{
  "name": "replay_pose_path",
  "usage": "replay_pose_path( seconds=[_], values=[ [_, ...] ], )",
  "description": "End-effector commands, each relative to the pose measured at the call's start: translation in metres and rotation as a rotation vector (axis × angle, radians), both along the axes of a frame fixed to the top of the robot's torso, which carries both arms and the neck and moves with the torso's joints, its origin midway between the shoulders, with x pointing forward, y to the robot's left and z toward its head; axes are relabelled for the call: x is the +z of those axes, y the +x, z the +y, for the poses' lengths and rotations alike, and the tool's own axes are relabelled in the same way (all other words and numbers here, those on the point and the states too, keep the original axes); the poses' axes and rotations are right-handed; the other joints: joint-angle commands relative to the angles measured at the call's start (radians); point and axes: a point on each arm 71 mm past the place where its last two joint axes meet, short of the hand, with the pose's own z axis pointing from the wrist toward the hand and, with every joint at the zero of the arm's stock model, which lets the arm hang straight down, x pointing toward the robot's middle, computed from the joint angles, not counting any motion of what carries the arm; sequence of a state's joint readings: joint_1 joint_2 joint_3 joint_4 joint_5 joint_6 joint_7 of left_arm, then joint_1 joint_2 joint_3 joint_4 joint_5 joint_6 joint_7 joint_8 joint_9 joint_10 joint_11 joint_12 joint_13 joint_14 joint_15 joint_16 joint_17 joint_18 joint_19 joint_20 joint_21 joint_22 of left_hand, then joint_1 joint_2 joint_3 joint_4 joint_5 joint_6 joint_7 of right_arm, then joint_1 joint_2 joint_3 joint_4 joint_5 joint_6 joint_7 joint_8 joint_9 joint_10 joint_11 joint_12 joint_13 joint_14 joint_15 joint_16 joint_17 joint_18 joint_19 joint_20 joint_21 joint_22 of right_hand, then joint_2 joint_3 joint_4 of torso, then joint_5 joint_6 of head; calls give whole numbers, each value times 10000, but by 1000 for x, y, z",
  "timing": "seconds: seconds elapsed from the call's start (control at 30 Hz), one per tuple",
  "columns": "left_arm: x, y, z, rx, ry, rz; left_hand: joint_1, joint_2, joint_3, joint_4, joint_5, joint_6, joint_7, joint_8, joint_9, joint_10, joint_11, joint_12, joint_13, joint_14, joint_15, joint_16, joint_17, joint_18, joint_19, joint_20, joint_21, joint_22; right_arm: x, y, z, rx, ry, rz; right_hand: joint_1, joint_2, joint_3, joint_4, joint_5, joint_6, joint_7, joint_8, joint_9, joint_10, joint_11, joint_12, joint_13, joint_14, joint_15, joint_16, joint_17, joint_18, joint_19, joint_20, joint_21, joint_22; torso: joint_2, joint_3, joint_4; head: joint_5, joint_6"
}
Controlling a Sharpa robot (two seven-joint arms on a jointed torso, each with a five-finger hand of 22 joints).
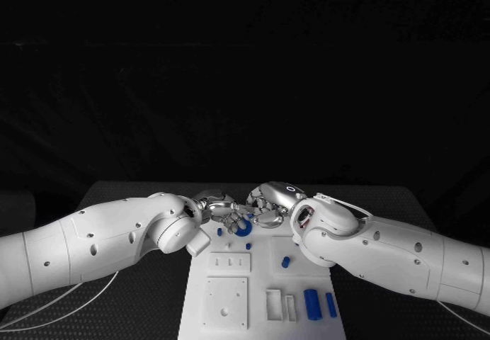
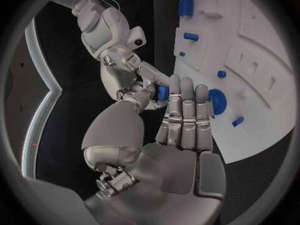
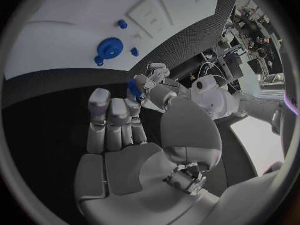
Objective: Assemble the parts on the task board
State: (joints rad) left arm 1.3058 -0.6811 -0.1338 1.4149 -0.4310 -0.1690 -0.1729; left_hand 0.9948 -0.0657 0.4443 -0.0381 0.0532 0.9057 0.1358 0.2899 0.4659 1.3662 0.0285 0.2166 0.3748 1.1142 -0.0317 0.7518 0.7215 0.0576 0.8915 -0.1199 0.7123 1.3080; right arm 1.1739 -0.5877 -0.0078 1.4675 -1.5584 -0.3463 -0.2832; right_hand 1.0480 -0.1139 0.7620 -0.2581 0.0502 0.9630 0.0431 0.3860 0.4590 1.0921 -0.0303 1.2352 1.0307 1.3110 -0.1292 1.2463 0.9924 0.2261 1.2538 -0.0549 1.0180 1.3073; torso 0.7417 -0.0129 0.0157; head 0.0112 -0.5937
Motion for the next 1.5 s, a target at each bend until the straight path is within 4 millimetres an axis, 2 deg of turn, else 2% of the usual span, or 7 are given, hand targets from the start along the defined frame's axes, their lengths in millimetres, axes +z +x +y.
replay_pose_path(
  seconds=[0.03,0.13,0.5,0.73,1.0,1.13,1.5],
  values=[
    [5,0,-8,-190,-349,-115,4,99,0,-67,-14,62,-2,-62,-11,-55,-7,-42,13,-35,-11,37,-16,87,-68,-95,32,107,-2,-5,7,401,-59,146,24,-22,88,1,10,955,366,9,57,90,-4,-8,12,10,-62,-33,-1,357,51,-16,6,110,-6,1,6,6,7],
    [4,0,-7,-144,-319,-103,137,266,49,-232,4,107,-14,-51,-20,-39,-17,-49,40,-25,-17,49,-29,84,-68,-99,44,105,-2,-6,8,420,-50,147,24,-21,91,1,11,956,366,8,57,90,-3,-9,12,10,-62,-34,-2,357,52,-15,5,110,-4,2,8,15,9],
    [3,2,-11,-141,-310,-21,57,369,26,-361,65,233,-47,-25,-51,-1,-43,-72,99,-4,-25,73,-66,69,-61,-109,61,88,-3,-6,8,412,-125,174,22,-21,108,1,12,960,366,4,54,94,-4,-12,15,12,-62,-37,-3,357,55,-15,3,108,6,3,-18,21,12],
    [3,2,-11,-102,-347,12,17,583,148,-671,486,324,-60,-35,-115,31,-52,-126,176,2,-28,109,-117,47,-58,-117,91,71,-3,-6,9,425,-160,203,21,-23,117,0,13,964,366,2,52,96,-4,-13,17,13,-62,-38,-4,357,57,-15,2,108,-2,6,-1,-14,-7],
    [3,3,-10,-90,-302,67,-40,690,235,-917,706,423,-82,-12,-137,63,-69,-159,229,6,-33,143,-144,37,-58,-121,115,64,-4,-7,10,440,-155,211,18,-22,126,0,13,967,366,0,51,98,-4,-15,20,15,-62,-40,-5,357,58,-15,0,107,3,8,3,2,-7],
    [3,3,-11,-92,-282,94,-119,919,410,-1364,1245,511,-100,4,-165,111,-82,-206,303,4,-32,192,-182,16,-58,-120,155,56,-4,-8,11,459,-151,221,18,-21,131,-1,14,968,366,-1,50,99,-4,-16,21,15,-62,-41,-6,357,59,-15,0,106,-5,6,-3,16,-14],
    [2,6,-9,155,-190,77,-259,1389,687,-1997,1771,682,-147,76,-162,199,-116,-264,404,17,-38,276,-222,-11,-52,-124,217,45,-4,-10,11,458,-132,242,16,-18,144,-1,18,974,365,-3,48,102,-4,-18,24,17,-62,-43,-7,357,62,-14,-2,105,3,10,-22,43,-12]
  ],
)
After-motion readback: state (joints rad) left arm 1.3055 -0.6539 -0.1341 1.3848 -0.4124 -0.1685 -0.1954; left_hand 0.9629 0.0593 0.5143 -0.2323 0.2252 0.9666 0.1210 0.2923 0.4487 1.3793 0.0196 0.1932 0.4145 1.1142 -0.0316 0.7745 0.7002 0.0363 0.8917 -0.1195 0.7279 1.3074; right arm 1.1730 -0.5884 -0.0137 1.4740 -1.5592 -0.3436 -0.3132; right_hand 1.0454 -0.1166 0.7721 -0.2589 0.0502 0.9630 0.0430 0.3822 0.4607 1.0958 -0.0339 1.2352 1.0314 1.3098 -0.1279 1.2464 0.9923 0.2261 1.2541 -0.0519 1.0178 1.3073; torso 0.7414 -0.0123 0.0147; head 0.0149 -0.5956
